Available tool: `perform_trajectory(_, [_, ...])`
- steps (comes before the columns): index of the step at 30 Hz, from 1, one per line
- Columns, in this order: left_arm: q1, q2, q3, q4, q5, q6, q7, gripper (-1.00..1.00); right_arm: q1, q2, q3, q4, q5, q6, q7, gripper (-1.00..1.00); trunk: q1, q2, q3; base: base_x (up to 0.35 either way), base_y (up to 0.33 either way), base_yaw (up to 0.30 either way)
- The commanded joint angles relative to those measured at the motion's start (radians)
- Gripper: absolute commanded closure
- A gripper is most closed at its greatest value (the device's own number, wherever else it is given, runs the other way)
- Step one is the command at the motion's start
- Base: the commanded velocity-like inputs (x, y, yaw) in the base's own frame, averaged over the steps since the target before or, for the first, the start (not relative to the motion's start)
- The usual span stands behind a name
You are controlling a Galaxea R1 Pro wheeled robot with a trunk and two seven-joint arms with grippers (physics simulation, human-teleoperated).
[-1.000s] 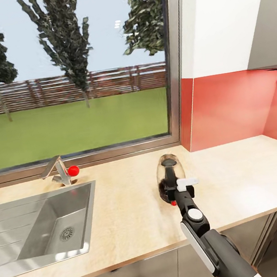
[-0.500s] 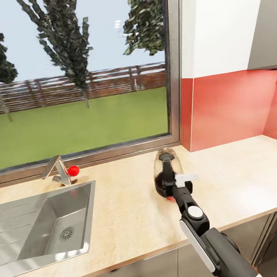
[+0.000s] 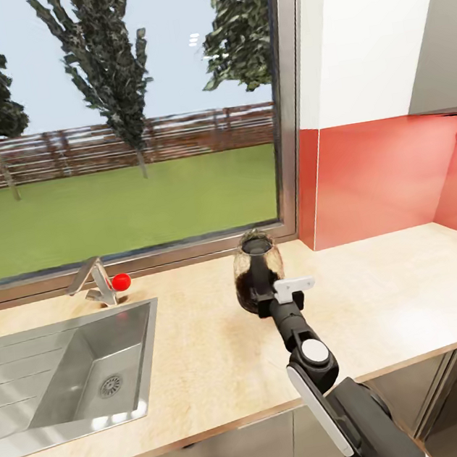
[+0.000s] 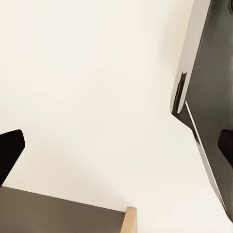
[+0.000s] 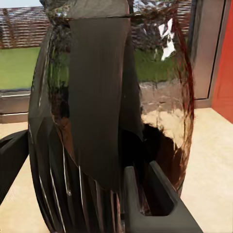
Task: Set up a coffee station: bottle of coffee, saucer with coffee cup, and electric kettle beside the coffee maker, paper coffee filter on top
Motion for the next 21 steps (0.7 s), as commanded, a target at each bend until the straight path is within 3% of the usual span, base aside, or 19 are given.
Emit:
perform_trajectory(1, [-0.001, 0.000, -0.007, 0.002, 0.010, -0.006, 0.001, -1.00, -0.001, 0.000, 0.003, -0.002, -0.005, 0.003, -0.005, 1.00, 0.001, -0.002, -0.002, 0.000, 0.000, 0.000])
perform_trajectory(10, [-0.001, 0.001, -0.005, 0.002, 0.011, -0.007, 0.000, -1.00, -0.001, -0.009, 0.095, 0.001, -0.006, -0.003, 0.023, 1.00, 0.001, -0.002, -0.002, 0.000, 0.000, 0.016])
perform_trajectory(17, [-0.001, 0.001, -0.003, 0.001, 0.012, -0.007, -0.002, -1.00, -0.001, -0.011, 0.101, 0.001, -0.006, -0.003, 0.023, 1.00, 0.001, -0.002, 0.003, -0.006, 0.000, 0.235])
perform_trajectory(21, [-0.001, 0.000, -0.001, 0.001, 0.011, -0.007, -0.002, -1.00, 0.000, -0.011, 0.102, 0.001, -0.006, -0.002, 0.023, 1.00, 0.001, -0.002, 0.007, -0.219, 0.000, 0.233])
